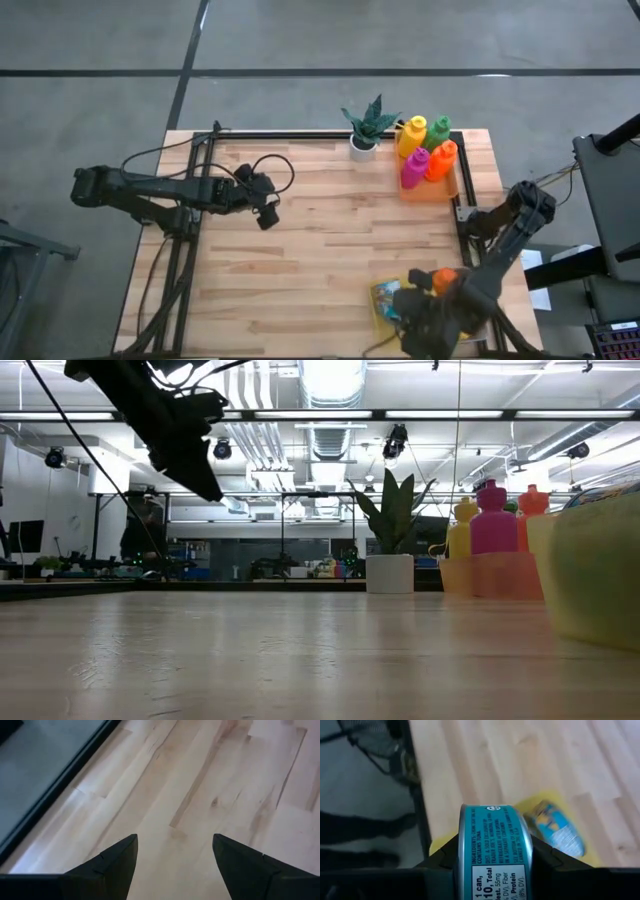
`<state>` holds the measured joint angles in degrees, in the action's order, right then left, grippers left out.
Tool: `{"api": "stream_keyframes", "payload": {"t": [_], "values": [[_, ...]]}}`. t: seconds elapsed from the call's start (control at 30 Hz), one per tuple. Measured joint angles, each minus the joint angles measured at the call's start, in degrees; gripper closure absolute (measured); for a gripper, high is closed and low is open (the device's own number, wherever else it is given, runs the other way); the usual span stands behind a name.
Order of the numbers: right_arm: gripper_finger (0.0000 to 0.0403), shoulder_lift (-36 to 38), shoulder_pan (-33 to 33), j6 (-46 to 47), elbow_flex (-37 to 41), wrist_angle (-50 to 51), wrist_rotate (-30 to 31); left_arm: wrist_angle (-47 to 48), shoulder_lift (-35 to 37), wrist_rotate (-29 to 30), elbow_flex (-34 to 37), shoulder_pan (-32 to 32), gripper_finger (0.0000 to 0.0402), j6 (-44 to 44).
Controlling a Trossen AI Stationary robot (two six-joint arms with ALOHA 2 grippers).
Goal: Pick & Place Food Item
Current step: Put the light blue tuna can into the yellow bin
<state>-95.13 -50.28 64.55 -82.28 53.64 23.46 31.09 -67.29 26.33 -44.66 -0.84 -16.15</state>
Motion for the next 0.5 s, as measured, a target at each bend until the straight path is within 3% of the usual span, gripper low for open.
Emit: {"api": "stream_keyframes", "payload": {"t": [0.5], "values": [[0.0278, -6.9, -6.0, 2.1, 0.2, -0.6, -0.4, 0.0, 0.0, -0.1, 0.0, 0.0, 0.0138, -5.3]]}}
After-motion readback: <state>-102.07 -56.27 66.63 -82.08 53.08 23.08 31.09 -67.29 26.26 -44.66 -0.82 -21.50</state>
